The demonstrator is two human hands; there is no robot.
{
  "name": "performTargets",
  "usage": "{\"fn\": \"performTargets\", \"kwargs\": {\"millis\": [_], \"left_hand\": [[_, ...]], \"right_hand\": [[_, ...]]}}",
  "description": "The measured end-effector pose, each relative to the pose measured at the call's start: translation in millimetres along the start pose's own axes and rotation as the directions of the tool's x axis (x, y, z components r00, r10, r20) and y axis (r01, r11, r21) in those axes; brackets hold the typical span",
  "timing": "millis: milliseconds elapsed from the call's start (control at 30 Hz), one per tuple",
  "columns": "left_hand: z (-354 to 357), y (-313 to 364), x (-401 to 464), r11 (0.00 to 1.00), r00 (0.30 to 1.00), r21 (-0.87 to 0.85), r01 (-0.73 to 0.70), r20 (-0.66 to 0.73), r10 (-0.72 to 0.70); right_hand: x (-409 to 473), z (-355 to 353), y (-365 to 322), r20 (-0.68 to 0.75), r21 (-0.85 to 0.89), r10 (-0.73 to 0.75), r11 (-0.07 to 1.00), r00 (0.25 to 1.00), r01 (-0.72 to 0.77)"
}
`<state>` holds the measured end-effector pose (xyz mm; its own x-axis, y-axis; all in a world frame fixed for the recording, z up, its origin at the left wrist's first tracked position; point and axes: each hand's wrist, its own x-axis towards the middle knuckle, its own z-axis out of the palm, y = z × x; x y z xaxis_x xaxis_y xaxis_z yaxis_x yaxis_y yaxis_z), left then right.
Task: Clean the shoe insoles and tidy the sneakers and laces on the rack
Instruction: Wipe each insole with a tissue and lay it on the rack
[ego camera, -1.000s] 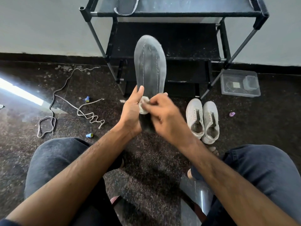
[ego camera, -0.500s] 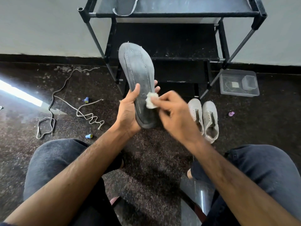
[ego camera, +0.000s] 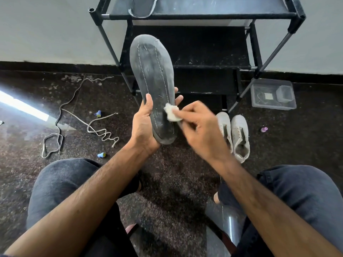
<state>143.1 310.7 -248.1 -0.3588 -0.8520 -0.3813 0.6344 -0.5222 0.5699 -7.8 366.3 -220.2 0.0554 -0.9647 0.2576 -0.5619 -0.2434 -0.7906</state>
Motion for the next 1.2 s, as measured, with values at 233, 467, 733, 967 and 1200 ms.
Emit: {"fn": "performTargets", "kwargs": {"millis": [233,467,733,967,1200], "left_hand": [[-7.5,5.8,2.7,0.999,0.997,-0.033,-0.018,-0.069,0.016],[0.7,3.5,-0.4,0.993,0.992,0.114,-0.029,-0.115,0.042],[13.0,-0.8,-9.8,0.995,0.996,0.094,0.020,-0.087,-0.012],[7.7,-0.5,-9.5,0.997,0.995,-0.078,0.028,-0.090,-0.035],[6.5,7.0,-11.3,0.993,0.997,-0.101,-0.054,-0.069,0.047]], "right_hand": [[-16.0,2.4,1.7,0.323,0.062,-0.021,0.998,0.946,0.001],[7.8,-24.8,7.2,0.063,0.191,0.180,0.963,0.982,-0.189],[10.0,-7.1,6.2,-0.120,0.022,0.112,0.994,0.987,-0.110],[-13.9,28.0,-5.0,0.034,-0.016,-0.020,1.000,0.999,0.020],[-35.7,28.2,-20.5,0.134,0.162,-0.062,0.986,0.989,0.040]]}}
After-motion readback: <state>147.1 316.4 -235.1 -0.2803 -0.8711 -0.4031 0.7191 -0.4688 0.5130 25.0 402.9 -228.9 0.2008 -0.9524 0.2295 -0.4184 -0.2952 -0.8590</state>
